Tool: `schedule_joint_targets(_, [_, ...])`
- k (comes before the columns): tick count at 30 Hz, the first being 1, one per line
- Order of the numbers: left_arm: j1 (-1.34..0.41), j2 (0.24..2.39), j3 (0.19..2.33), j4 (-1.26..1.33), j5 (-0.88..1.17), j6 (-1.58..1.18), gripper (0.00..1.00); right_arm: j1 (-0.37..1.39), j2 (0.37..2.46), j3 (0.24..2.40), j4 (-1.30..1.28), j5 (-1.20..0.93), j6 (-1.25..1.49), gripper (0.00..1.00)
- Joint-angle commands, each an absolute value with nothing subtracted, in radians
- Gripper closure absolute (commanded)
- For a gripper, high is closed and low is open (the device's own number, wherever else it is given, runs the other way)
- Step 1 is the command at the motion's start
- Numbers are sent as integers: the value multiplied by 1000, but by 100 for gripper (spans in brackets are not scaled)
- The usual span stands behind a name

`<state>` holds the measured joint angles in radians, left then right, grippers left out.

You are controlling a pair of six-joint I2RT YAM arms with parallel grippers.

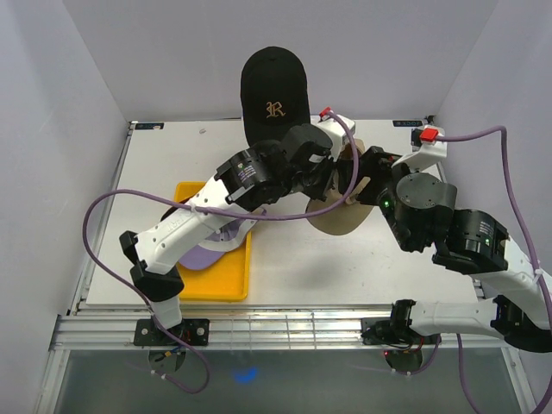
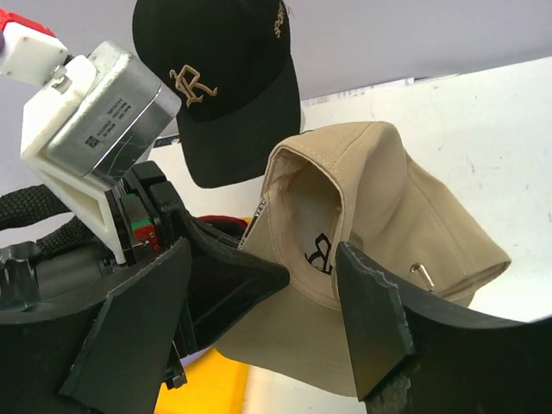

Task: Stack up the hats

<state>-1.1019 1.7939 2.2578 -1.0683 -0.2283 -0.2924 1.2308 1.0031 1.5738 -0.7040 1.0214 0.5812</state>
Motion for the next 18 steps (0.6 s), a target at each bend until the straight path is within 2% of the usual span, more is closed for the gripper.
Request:
schedule_joint_targets(1, [-1117, 1715, 2217, -985, -219, -304, 100, 1232, 1009, 1578, -664, 1009, 724, 27])
schedule_joint_targets(7, [-1131, 1605, 2074, -882, -215, -316, 100, 1163, 968, 1529, -644, 944, 793, 34])
schedule_joint_targets(12, [-1129, 1583, 2042, -888, -279, -347, 100, 1152, 982, 1523, -623, 867, 795, 38])
schedule_joint_targets(18, [-1057, 1724, 2322, -1109, -315, -425, 100, 1152, 887, 1373, -556, 821, 698, 40])
